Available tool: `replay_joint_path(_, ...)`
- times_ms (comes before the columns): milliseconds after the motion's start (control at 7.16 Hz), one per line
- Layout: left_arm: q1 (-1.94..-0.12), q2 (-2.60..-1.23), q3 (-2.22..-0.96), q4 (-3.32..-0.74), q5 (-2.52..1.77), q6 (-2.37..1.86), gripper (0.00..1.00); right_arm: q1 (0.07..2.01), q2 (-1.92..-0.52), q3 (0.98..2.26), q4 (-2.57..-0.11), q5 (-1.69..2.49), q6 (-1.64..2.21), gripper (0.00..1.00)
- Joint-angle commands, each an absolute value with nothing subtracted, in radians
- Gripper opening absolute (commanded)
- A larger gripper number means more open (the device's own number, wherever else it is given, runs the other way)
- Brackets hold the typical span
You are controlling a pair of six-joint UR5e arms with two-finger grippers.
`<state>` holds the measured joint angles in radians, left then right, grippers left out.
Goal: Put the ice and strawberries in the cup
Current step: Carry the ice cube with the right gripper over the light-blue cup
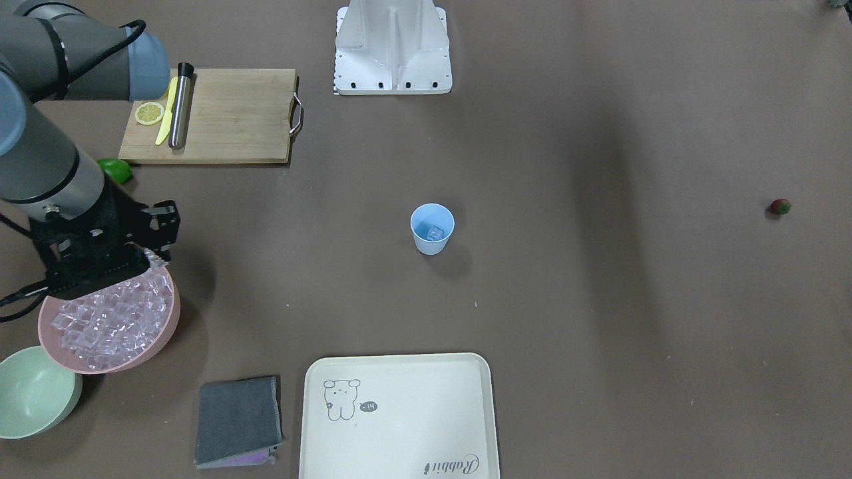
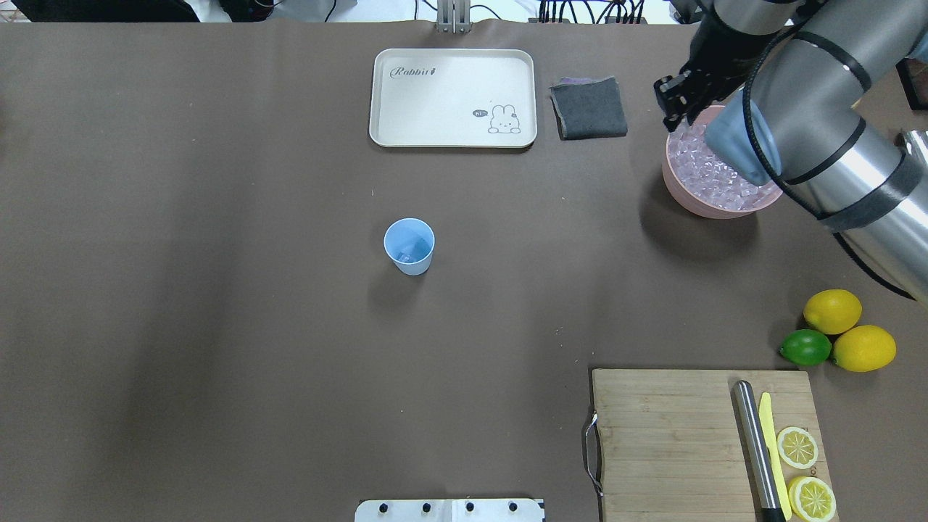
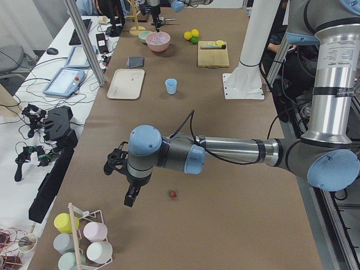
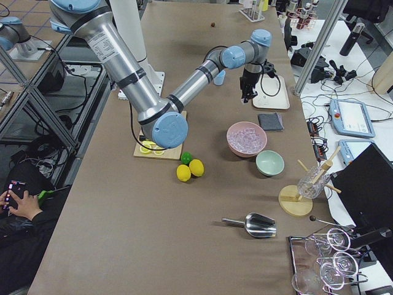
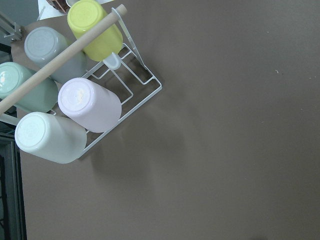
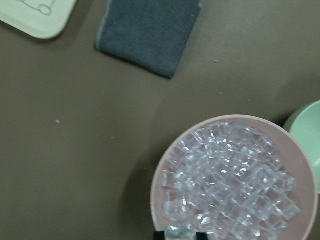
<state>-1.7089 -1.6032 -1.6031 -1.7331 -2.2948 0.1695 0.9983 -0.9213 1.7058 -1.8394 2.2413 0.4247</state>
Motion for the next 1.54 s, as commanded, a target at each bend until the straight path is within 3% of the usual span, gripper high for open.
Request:
replay_joint_path(0,-1.709,-1.603,-1.603,-1.732,-2.295,0.169,0.98,0.829,-0.904,1.709,-1.524,2.250,0.915,0.00)
replay_joint_path(140,-1.698,-1.605,-1.594,-1.733,-2.295,0.169,0.98,0.745,-0.879,1.685,-1.409,2.185,1.072,0.00)
replay_joint_path(558,-1.684,-1.605,-1.585,-1.735,-2.295,0.169,0.98,0.586,-0.735,1.547,-1.397,1.985,1.236,0.00)
replay_joint_path(1396,-1.683,-1.608,-1.572,-1.735,-2.295,0.170,0.98,0.540,-0.673,1.425,-1.328,1.921,1.273,0.00)
